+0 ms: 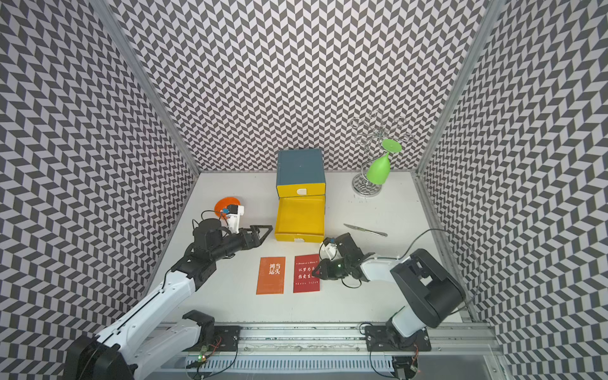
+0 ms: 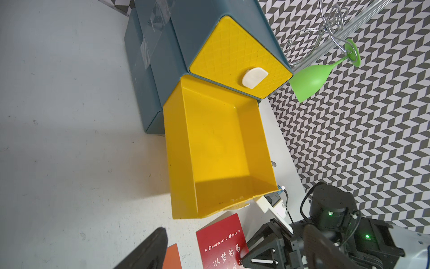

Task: Take the postcards out of the drawer
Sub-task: Place the postcard at the center of the board.

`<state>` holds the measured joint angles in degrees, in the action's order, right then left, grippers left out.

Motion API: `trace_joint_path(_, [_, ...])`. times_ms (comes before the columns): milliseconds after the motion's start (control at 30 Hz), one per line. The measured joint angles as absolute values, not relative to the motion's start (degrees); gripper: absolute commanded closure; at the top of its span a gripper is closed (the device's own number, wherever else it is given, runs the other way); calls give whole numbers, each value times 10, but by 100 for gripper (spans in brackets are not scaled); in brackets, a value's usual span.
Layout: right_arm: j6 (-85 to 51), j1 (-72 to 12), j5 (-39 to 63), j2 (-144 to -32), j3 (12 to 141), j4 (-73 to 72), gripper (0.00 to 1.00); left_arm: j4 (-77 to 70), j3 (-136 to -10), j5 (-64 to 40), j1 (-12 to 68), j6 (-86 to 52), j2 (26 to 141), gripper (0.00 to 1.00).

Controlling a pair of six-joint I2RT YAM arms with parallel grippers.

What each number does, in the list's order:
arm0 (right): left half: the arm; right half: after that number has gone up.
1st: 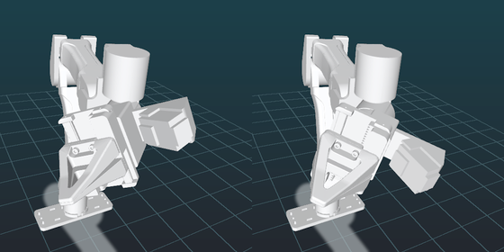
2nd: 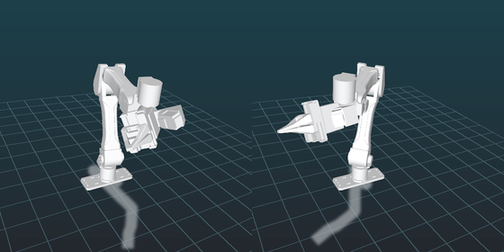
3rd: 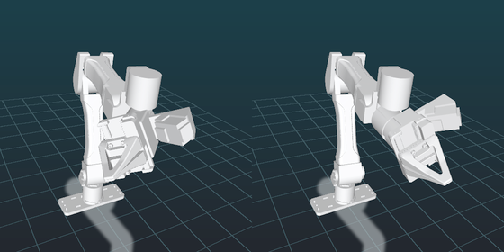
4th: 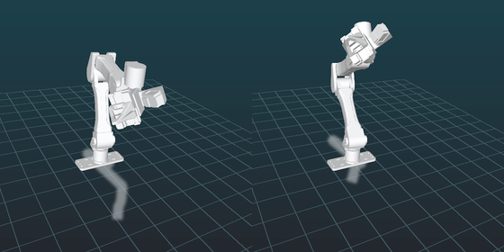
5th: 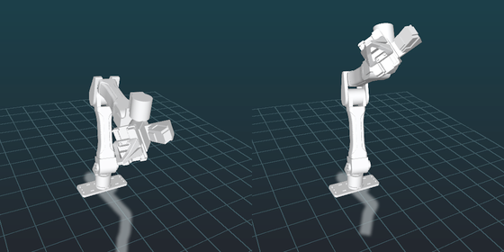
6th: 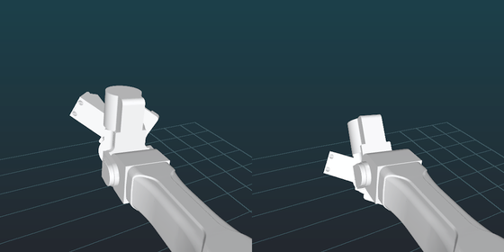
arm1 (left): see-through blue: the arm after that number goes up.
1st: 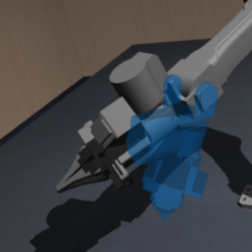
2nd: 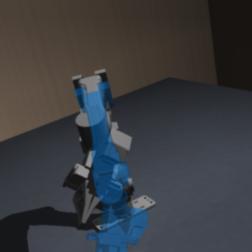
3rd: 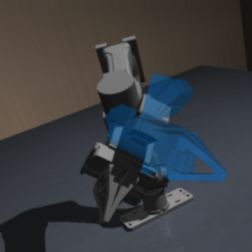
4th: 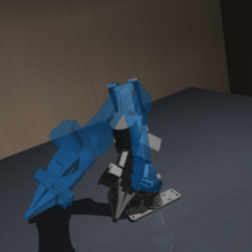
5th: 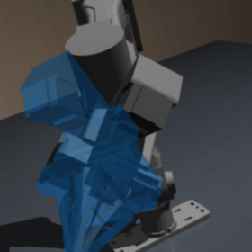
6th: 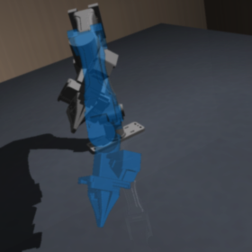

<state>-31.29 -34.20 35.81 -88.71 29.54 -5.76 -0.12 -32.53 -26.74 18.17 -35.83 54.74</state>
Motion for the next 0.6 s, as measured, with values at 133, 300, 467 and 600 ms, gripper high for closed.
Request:
trace_joint_path(133, [-315,-343,353,-882,295,-57,63,-1,-325,-268,182,-359,547,7])
trace_joint_path(300, [-315,-343,340,-874,295,-52,60,-1,-325,-268,180,-359,547,7])
trace_joint_path(467, [-316,-343,331,-868,295,-49,59,-2,-325,-268,180,-359,547,7])
trace_joint_path(600, [-317,-343,325,-865,295,-47,58,-1,-324,-268,180,-359,547,7])
